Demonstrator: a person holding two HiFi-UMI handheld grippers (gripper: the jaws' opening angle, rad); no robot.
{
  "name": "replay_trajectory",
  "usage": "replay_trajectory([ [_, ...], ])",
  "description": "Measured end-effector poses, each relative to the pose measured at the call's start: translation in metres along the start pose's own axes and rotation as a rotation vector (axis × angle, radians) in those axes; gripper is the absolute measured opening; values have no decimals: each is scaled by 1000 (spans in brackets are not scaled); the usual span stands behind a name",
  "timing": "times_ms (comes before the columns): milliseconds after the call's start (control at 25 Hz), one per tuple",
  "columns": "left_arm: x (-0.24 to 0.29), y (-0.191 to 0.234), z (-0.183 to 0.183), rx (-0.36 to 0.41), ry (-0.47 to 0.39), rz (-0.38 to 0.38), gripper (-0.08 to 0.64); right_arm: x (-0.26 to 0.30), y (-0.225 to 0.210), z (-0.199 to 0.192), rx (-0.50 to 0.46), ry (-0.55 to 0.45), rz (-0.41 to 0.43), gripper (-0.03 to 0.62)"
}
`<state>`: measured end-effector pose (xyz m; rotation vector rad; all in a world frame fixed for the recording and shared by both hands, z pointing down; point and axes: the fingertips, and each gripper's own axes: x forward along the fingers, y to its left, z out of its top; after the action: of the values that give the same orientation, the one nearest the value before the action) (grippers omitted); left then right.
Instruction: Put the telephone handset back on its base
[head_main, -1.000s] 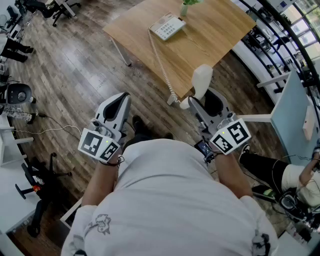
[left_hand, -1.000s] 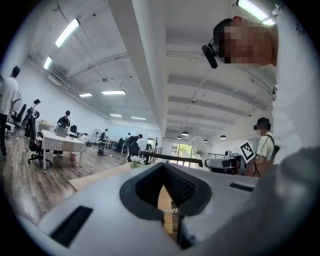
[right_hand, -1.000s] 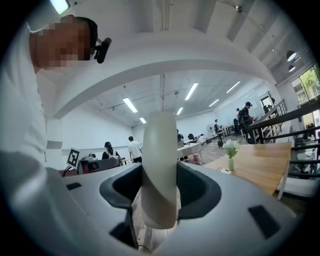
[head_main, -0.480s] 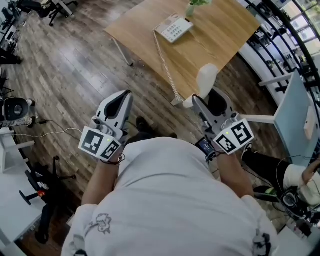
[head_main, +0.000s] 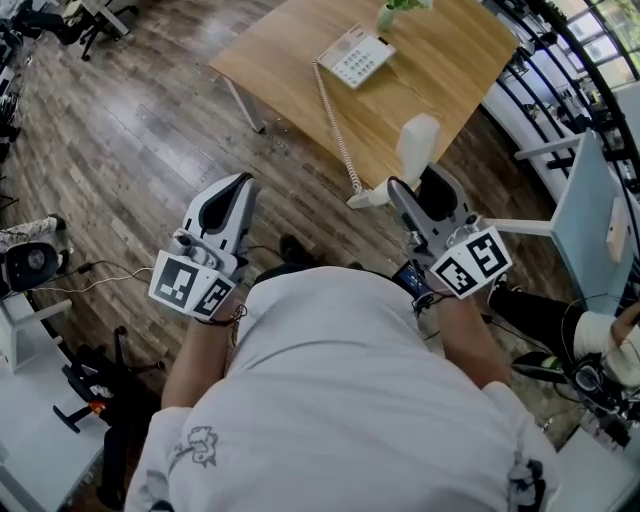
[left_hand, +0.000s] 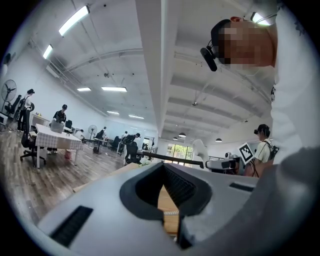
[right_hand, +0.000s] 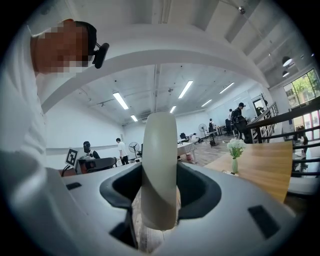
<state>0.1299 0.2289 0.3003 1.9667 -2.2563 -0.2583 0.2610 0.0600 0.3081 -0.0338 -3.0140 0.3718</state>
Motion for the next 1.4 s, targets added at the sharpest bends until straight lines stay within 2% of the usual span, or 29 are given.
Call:
replay_trajectory([
  [360, -22, 43, 17, 10, 3, -26, 5, 52, 21, -1, 52, -4, -4, 222],
  [640, -23, 62, 19, 2, 11, -12, 5, 77, 23, 1, 40, 4, 10, 222],
  [1040, 9, 92, 13, 9, 45, 19, 5, 111, -21, -3, 77, 14, 9, 222],
  [1200, 40, 114, 14, 6, 56, 24, 5, 134, -48, 0, 84, 25, 12, 222],
  [1400, 92, 132, 14, 6, 74, -4, 5, 157, -93, 9, 100, 28, -7, 222],
])
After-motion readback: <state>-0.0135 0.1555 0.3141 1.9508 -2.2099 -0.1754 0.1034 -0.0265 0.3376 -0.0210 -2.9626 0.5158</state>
